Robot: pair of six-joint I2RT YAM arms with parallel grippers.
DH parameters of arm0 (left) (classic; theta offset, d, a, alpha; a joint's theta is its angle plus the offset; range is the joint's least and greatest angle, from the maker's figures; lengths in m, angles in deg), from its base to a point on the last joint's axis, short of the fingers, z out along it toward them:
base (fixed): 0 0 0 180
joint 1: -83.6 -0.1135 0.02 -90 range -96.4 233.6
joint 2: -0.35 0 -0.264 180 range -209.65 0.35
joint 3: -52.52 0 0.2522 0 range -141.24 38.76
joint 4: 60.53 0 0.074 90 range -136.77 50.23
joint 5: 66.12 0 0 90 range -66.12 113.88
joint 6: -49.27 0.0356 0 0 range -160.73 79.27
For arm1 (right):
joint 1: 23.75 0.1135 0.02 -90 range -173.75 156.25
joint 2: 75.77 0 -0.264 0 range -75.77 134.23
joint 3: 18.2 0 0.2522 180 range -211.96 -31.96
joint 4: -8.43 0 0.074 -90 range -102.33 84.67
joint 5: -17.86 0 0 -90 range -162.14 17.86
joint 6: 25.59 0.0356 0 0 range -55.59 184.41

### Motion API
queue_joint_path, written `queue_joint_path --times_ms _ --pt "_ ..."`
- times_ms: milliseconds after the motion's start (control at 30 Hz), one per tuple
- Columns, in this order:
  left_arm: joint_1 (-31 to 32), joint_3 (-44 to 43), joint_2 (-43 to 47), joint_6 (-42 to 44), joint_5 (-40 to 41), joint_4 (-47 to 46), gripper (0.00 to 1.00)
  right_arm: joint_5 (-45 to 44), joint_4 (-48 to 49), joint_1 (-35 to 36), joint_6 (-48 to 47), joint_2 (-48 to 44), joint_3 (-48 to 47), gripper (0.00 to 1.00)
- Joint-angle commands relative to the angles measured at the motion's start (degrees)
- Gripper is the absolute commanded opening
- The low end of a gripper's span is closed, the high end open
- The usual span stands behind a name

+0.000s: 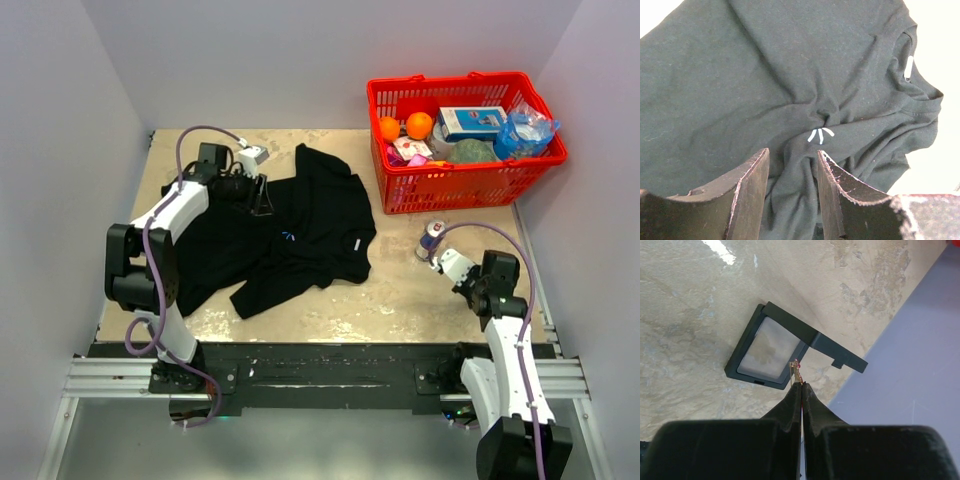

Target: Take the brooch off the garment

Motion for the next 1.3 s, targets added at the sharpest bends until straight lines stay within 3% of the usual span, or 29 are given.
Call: queue_joint_path --times_ms 0,1267 --pt "0.82 1.28 3.01 -1.08 -0.28 -1.42 0.48 1.66 2.91 -0.2 -0.94 -1.16 1.0 0.0" --pt "2.05 3.74 4.06 -2.39 0.77 -1.86 0.48 -0.54 10.21 -0.2 -1.9 3.42 4.95 0.0"
